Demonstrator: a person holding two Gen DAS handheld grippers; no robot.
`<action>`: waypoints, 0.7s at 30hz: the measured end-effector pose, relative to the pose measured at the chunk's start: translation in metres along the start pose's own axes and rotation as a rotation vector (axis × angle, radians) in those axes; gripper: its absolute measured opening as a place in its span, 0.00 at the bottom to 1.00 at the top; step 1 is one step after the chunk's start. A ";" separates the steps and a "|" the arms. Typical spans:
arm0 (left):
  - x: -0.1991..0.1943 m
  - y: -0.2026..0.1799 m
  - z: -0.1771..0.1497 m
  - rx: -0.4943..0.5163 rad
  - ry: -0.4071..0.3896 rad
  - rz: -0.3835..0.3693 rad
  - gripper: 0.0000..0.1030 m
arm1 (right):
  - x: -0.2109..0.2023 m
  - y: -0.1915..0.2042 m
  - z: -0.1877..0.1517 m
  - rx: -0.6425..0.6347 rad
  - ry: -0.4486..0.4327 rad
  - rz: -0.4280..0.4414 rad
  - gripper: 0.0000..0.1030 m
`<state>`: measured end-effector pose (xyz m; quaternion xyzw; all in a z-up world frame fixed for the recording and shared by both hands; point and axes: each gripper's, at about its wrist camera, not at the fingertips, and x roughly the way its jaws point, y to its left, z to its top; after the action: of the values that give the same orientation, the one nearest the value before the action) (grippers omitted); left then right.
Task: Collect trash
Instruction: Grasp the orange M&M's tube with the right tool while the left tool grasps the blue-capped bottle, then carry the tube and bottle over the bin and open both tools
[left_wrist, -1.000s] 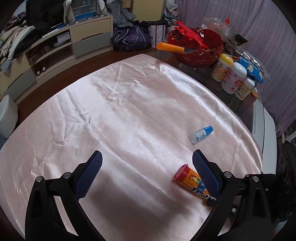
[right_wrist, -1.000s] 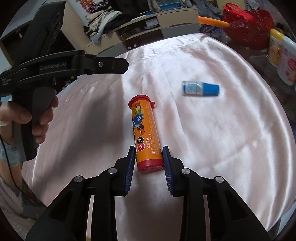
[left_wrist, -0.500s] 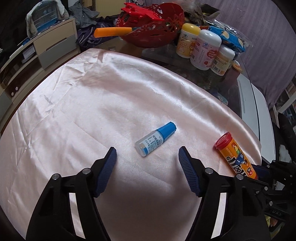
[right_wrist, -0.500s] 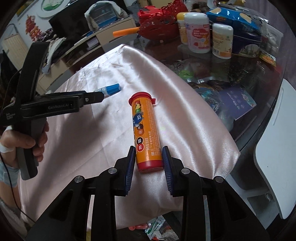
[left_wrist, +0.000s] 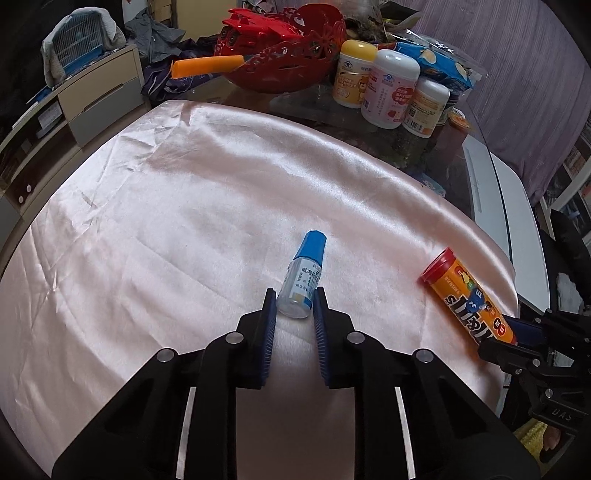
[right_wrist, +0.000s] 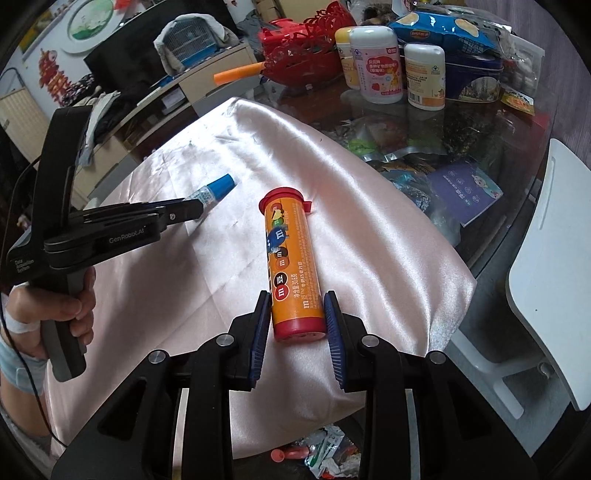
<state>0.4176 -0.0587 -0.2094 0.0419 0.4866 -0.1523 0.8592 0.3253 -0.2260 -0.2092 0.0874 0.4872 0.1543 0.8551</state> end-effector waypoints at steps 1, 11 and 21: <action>-0.006 -0.001 -0.003 0.002 -0.004 0.002 0.18 | -0.003 0.001 -0.002 0.000 -0.002 -0.003 0.30; -0.090 -0.030 -0.041 0.022 -0.070 -0.009 0.17 | -0.072 0.012 -0.031 -0.012 -0.059 -0.030 0.28; -0.158 -0.083 -0.116 0.048 -0.090 -0.060 0.17 | -0.149 0.015 -0.093 -0.030 -0.113 -0.105 0.28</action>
<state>0.2209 -0.0773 -0.1299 0.0410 0.4448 -0.1910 0.8741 0.1717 -0.2641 -0.1325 0.0573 0.4398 0.1112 0.8894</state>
